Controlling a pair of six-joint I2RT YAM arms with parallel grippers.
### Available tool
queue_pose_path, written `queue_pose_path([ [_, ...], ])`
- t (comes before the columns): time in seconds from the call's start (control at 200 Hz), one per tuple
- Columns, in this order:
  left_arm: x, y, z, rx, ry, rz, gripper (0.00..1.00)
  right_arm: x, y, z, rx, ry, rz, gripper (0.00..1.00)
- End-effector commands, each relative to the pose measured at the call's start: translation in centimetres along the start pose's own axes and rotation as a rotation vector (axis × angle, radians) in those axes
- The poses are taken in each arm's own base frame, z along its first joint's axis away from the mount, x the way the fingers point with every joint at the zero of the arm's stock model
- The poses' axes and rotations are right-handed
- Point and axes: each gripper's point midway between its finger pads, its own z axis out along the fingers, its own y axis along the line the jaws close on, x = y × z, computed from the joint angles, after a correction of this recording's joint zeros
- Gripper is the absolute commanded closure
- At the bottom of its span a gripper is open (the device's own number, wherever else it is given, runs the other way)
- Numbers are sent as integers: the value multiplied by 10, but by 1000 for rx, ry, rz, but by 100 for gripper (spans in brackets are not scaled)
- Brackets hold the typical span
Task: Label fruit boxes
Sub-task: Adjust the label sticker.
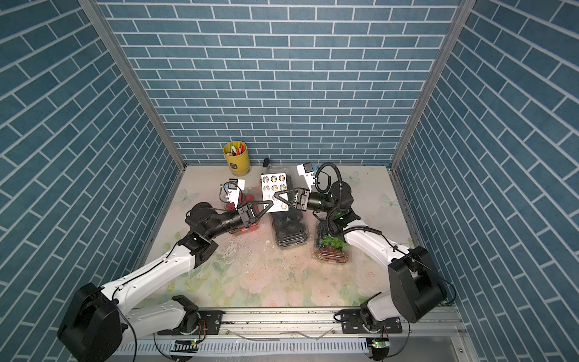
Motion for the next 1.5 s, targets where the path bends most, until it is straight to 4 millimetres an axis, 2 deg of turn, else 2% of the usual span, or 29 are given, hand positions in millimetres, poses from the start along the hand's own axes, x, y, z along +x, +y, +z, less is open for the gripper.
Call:
queue_pose_path([
  [0.0,-13,-15,-1,34,-32,40,100,6,0,1,-14,23,1,82],
  [0.195,-12,-13,-1,31,-30,38,100,5,2,0,-14,19,-4,88],
  [0.315,-12,-13,-1,32,-30,37,100,3,3,0,-12,13,-8,100],
  [0.435,-12,-13,-1,31,-28,39,100,3,5,0,-12,9,-10,100],
  [0.51,-12,-12,-1,24,-29,44,90,3,8,-1,-21,7,-16,100],
  [0.775,-10,-3,0,-11,-26,53,83,1,23,-3,-68,-2,-34,100],
  [0.96,-10,-1,0,-19,-30,51,83,3,26,-1,-100,4,-29,100],
  [1.055,-11,-1,0,-18,-32,51,87,5,23,1,-102,12,-17,100],
  [1.095,-19,-11,2,1,-46,66,92,7,23,2,-104,17,-16,100],
  [1.235,-22,-14,2,8,-52,73,98,9,18,4,-101,25,-3,100],
  [1.495,-22,-17,-1,23,-62,83,99,9,10,7,-85,23,18,100],
])
